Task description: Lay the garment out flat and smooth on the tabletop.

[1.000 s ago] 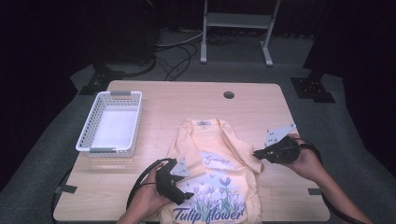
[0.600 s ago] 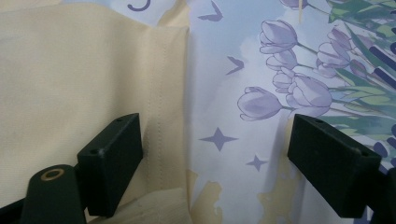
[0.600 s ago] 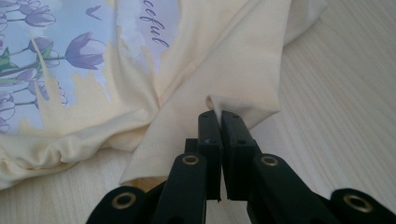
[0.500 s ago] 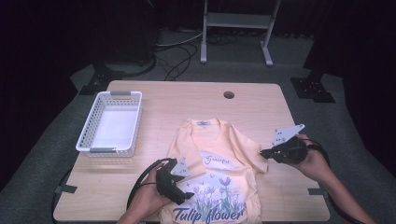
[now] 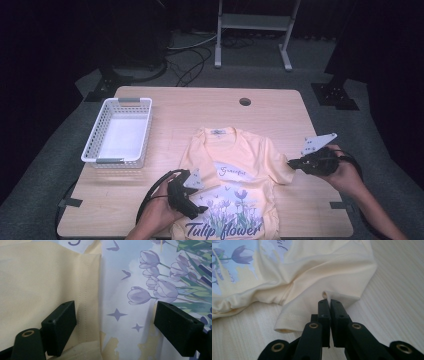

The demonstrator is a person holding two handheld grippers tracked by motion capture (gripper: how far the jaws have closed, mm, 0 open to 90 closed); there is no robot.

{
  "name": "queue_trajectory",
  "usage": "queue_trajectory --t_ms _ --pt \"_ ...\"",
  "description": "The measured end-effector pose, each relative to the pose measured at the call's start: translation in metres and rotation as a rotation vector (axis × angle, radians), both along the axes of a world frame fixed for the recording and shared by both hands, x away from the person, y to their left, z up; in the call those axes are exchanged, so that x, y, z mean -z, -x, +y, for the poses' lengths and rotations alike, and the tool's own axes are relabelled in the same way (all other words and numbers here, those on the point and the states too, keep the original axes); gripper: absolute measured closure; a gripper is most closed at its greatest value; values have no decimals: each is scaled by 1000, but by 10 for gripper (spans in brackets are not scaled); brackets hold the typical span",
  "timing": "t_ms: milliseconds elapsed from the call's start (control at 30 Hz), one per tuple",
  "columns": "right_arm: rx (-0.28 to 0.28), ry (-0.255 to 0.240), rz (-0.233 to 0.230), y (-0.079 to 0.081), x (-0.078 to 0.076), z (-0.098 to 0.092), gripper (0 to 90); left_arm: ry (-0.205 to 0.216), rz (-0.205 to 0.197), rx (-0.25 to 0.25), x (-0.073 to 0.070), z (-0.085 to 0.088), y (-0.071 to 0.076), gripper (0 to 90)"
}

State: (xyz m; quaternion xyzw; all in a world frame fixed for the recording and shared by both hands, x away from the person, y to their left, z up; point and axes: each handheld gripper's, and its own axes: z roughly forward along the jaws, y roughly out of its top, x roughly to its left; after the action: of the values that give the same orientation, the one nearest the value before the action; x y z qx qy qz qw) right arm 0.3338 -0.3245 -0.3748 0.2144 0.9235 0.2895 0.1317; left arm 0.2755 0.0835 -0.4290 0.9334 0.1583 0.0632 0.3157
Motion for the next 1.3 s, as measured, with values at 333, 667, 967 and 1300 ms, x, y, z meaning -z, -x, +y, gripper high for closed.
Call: queue_trajectory --t_ms 333,667,967,1300 --pt "23 -50 -2 6 -6 -7 690 9 0 -1 1 1 0 171" --pt "-42 -102 58 20 -1 21 582 34 -5 8 2 4 1 171" --pt "-91 -144 84 38 10 56 481 46 -12 22 3 7 0 171" --pt "-164 -145 90 55 22 99 380 65 -19 35 5 9 0 171"
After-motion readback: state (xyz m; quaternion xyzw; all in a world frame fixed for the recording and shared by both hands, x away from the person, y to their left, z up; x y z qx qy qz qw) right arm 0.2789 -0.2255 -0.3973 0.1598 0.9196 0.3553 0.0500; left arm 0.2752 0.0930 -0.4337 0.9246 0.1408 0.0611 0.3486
